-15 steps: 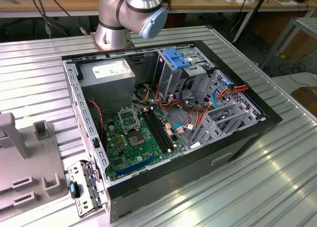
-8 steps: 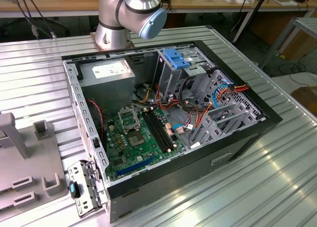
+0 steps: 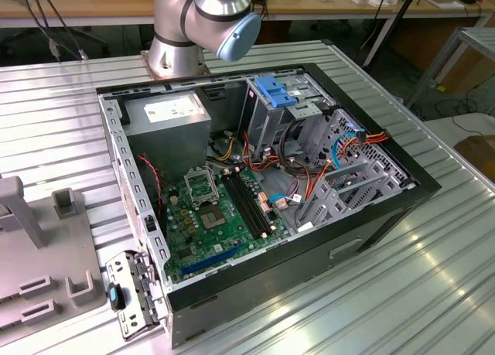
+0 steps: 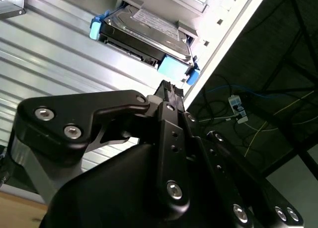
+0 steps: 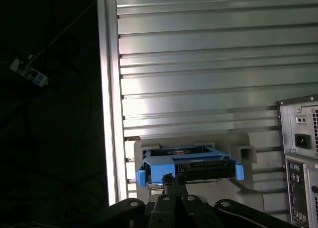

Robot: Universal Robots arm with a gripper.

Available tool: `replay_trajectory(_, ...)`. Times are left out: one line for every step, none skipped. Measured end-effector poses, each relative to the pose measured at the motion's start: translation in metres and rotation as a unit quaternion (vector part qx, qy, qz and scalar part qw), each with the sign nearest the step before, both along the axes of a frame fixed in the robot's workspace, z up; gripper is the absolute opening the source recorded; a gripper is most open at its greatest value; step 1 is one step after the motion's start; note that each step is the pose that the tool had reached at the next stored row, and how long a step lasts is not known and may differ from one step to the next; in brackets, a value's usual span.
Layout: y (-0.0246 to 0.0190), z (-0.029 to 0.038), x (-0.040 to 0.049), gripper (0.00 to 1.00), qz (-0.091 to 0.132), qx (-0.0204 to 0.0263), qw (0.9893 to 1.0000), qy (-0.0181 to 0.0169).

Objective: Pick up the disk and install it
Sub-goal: 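Pick up the disk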

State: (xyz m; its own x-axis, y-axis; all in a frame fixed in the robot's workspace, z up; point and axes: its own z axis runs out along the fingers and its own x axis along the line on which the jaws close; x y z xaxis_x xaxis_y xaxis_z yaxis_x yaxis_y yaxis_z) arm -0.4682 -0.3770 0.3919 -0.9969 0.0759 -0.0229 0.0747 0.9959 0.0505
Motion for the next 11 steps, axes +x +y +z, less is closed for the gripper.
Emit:
replay_trajectory(0.0,0.0,0.0,0.11,0.0,0.0,1.0,0.0)
replay_trajectory(0.0,0.0001,-0.0001,0.11,0.006,0.0,1.0,0.0001)
replay_trajectory(0.0001,0.0,-0.0001,0.11,0.018,0.0,0.9998,0.0)
replay_trajectory(0.0,0.0,0.0,0.11,0.037,0.0,0.9993,0.0)
replay_trajectory(0.0,0.0,0.0,0.11,0.05,0.0,0.9988,0.0)
replay_trajectory(0.0,0.0,-0.0001,0.11,0.062,0.0,0.9981,0.0)
replay_trajectory(0.0,0.0,0.0,0.11,0.075,0.0,0.9972,0.0)
replay_trajectory(0.0,0.0,0.0,0.11,0.085,0.0,0.9964,0.0)
replay_trajectory(0.0,0.0,0.0,0.11,0.104,0.0,0.9945,0.0)
replay_trajectory(0.0,0.0,0.0,0.11,0.119,0.0,0.9929,0.0)
replay_trajectory(0.0,0.0,0.0,0.11,0.127,0.0,0.9918,0.0)
